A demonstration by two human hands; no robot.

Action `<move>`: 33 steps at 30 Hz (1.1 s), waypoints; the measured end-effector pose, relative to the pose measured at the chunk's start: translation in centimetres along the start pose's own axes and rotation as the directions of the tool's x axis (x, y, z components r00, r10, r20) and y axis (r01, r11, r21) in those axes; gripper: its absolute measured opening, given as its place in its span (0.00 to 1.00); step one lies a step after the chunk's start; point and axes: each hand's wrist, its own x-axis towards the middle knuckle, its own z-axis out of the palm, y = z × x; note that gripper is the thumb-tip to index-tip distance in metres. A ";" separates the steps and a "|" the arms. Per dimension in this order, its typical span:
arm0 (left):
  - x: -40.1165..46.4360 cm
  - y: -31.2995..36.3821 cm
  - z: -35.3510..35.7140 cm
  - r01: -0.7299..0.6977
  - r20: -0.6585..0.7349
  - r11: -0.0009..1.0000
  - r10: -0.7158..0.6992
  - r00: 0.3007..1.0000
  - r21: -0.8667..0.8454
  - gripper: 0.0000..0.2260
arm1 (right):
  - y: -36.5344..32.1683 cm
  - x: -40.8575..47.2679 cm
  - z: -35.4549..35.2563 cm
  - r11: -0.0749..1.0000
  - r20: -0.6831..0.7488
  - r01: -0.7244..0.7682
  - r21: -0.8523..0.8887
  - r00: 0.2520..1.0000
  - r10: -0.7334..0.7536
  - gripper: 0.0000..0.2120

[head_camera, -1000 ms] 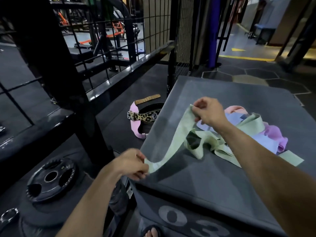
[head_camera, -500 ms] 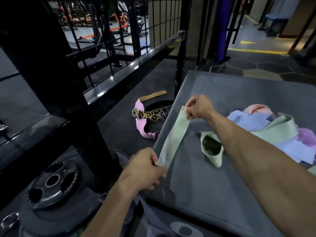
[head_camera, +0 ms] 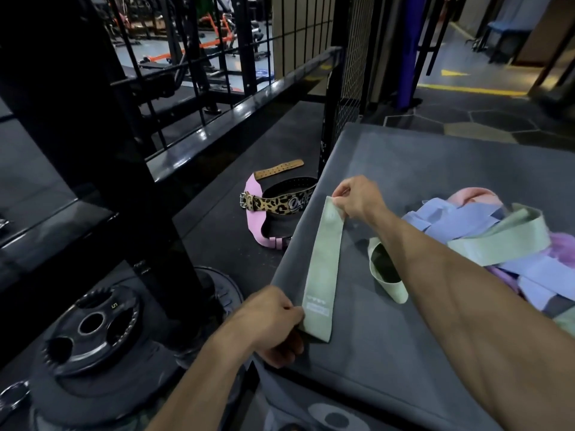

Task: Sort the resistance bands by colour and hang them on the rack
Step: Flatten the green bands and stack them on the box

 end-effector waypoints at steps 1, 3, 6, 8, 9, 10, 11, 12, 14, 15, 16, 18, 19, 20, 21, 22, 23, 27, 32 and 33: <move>-0.1 0.1 0.1 -0.008 0.007 1.000 0.008 1.000 0.019 0.15 | 0.0 0.1 0.1 1.000 0.003 0.001 0.001 1.000 -0.001 0.04; 0.1 0.1 0.1 -0.009 0.020 0.998 0.007 1.000 0.069 0.16 | -0.1 0.3 0.3 1.000 0.012 0.004 -0.009 1.000 -0.004 0.02; 0.5 -0.3 -0.1 -0.011 0.020 0.991 0.008 1.000 0.133 0.15 | -0.1 0.6 0.8 0.999 0.022 0.021 -0.035 1.000 -0.021 0.03; 0.6 -0.2 -0.1 -0.018 0.004 0.983 0.017 1.000 0.183 0.15 | 0.1 0.8 1.2 0.998 0.029 0.024 -0.056 0.999 -0.022 0.03; 0.6 -0.2 -0.1 -0.024 -0.002 0.977 0.025 1.000 0.214 0.15 | 0.1 0.8 1.3 0.998 0.030 0.021 -0.064 0.999 -0.019 0.03; 0.6 0.0 -0.1 -0.026 -0.008 0.968 0.029 1.000 0.251 0.15 | 0.3 0.8 1.5 0.997 0.028 0.020 -0.074 0.999 -0.018 0.03; 0.6 0.1 -0.3 -0.021 -0.018 0.954 0.028 0.999 0.298 0.16 | 0.4 0.8 1.7 0.996 0.024 0.026 -0.089 0.999 -0.024 0.03; 0.4 0.2 -0.5 -0.011 -0.035 0.936 0.025 0.999 0.351 0.16 | 0.4 0.6 1.9 0.994 0.019 0.039 -0.104 0.999 -0.037 0.03; 0.2 0.3 -0.8 -0.006 -0.076 0.908 0.042 0.996 0.420 0.18 | 0.3 0.0 1.7 0.991 0.007 0.067 -0.119 0.998 -0.066 0.02; 0.1 0.4 -0.9 -0.020 -0.099 0.906 0.069 0.993 0.423 0.18 | 0.1 -0.4 1.4 0.990 0.006 0.082 -0.114 0.997 -0.082 0.02; 0.0 0.5 -0.9 -0.045 -0.130 0.905 0.109 0.985 0.422 0.18 | 0.0 -0.8 0.7 0.989 0.009 0.097 -0.109 0.995 -0.097 0.02; -0.2 1.0 -0.7 -0.107 -0.180 0.883 0.209 0.961 0.456 0.18 | -0.4 -2.4 -1.4 0.986 0.019 0.131 -0.108 0.991 -0.129 0.03; -0.3 1.2 -0.4 -0.138 -0.185 0.868 0.252 0.950 0.477 0.17 | -0.4 -3.5 -2.8 0.985 0.021 0.143 -0.101 0.990 -0.141 0.03; -0.5 1.5 0.0 -0.170 -0.185 0.857 0.291 0.939 0.486 0.16 | -0.3 -4.8 -4.2 0.983 0.029 0.150 -0.104 0.989 -0.148 0.02; -0.7 1.9 0.5 -0.195 -0.187 0.853 0.319 0.929 0.485 0.14 | -0.1 -6.2 -5.6 0.978 0.045 0.158 -0.135 0.987 -0.153 0.03; -0.9 2.4 1.0 -0.210 -0.192 0.850 0.337 0.922 0.483 0.12 | 0.3 -7.9 -6.9 0.966 0.075 0.174 -0.192 0.984 -0.162 0.05; -1.2 2.9 1.5 -0.218 -0.195 0.843 0.350 0.916 0.492 0.10 | 0.7 -9.7 -8.1 0.948 0.125 0.192 -0.253 0.978 -0.165 0.06; -2.5 5.1 3.6 -0.246 -0.195 0.801 0.407 0.893 0.546 0.09 | 3.0 -16.0 -10.3 0.872 0.287 0.306 -0.381 0.936 -0.203 0.16; -3.5 6.4 5.4 -0.252 -0.184 0.805 0.403 0.896 0.536 0.09 | 4.8 -19.9 -7.3 0.715 0.262 0.359 -0.600 0.933 -0.248 0.19; -3.6 6.6 5.6 -0.264 -0.187 0.803 0.417 0.889 0.535 0.09 | 4.7 -20.5 -7.1 0.719 0.208 0.346 -0.603 0.938 -0.278 0.13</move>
